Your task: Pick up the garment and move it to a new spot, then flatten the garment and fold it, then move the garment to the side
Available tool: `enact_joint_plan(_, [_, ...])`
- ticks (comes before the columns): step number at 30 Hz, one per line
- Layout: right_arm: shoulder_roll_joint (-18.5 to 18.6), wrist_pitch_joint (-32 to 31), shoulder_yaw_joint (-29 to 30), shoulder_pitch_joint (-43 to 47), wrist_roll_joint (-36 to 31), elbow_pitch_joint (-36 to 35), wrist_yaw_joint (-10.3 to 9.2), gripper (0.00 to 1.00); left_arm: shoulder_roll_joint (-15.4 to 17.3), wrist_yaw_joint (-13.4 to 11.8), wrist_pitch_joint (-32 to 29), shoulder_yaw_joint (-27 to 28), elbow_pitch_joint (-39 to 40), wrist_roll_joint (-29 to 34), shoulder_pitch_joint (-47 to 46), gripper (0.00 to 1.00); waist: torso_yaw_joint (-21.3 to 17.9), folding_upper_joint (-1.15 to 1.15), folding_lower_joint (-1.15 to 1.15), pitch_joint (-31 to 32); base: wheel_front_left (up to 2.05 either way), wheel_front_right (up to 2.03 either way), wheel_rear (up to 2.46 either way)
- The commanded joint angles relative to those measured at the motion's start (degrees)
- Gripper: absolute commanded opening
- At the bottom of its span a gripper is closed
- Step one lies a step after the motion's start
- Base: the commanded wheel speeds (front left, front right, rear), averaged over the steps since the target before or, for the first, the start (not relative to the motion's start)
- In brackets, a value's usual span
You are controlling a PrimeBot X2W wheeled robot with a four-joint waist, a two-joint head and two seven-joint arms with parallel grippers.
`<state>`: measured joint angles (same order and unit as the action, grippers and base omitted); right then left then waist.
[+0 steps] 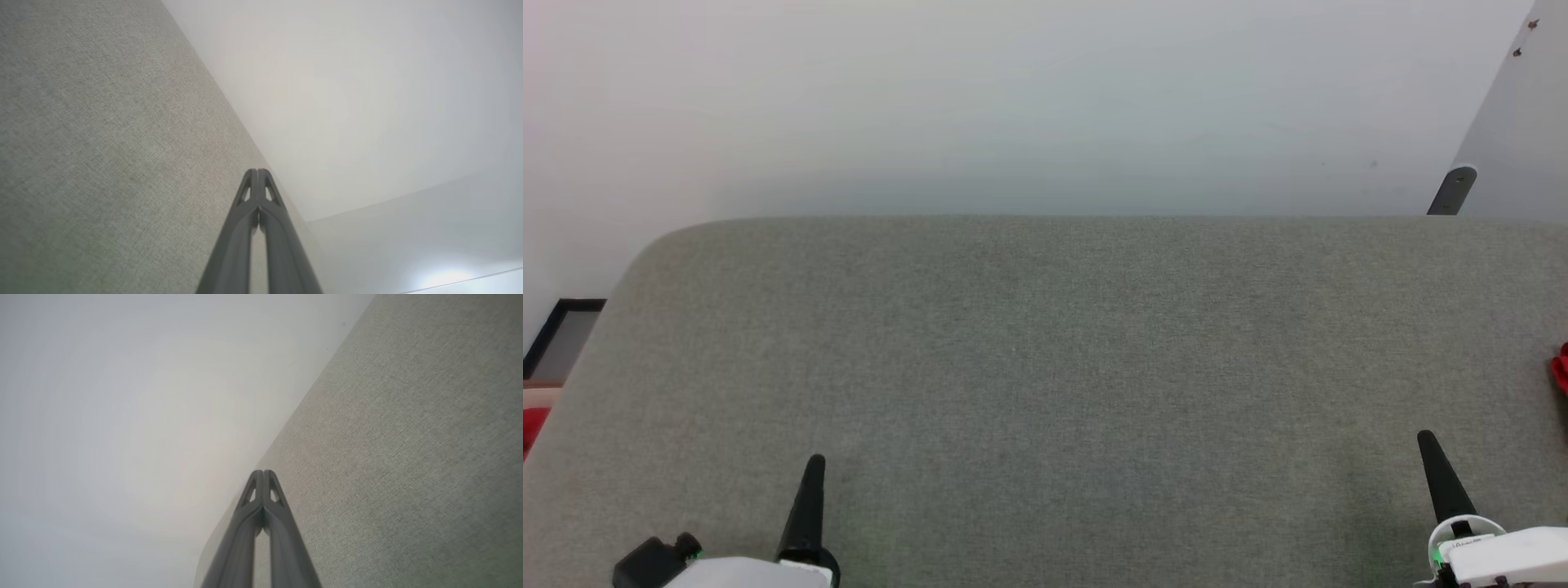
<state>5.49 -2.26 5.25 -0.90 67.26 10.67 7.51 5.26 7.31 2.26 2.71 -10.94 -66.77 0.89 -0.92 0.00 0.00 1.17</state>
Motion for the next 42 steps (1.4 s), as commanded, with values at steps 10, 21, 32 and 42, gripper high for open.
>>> enact_joint_plan(10, [-0.44, -0.93, 0.54, -2.3, 5.53, 0.34, -0.02, 0.0, -0.27, 0.18, -1.65, 0.74, -0.28, -5.84, -2.44, 0.0, 0.15, 0.0, 0.0, -0.21, 0.0, 0.0, 0.0])
enact_joint_plan(21, [-1.02, -1.78, 0.77, -3.14, 10.37, 1.11, -0.02, 0.0, -0.58, 0.21, -3.19, 1.24, -1.01, -11.05, -3.65, 0.0, 0.31, 0.0, 0.0, -0.45, 0.0, 0.0, 0.0])
enact_joint_plan(32, [-1.54, -2.59, 0.94, -3.82, 14.83, 1.78, -0.03, 0.0, -0.9, 0.24, -4.68, 1.76, -1.67, -15.63, -4.75, 0.0, 0.47, 0.0, 0.0, -0.69, 0.0, 0.0, 0.0])
enact_joint_plan(42, [-1.92, -3.21, 1.1, -4.55, 18.56, 2.38, -0.03, 0.0, -1.2, 0.26, -5.9, 2.19, -2.15, -19.57, -5.72, 0.0, 0.62, 0.0, 0.0, -0.9, 0.0, 0.0, 0.0])
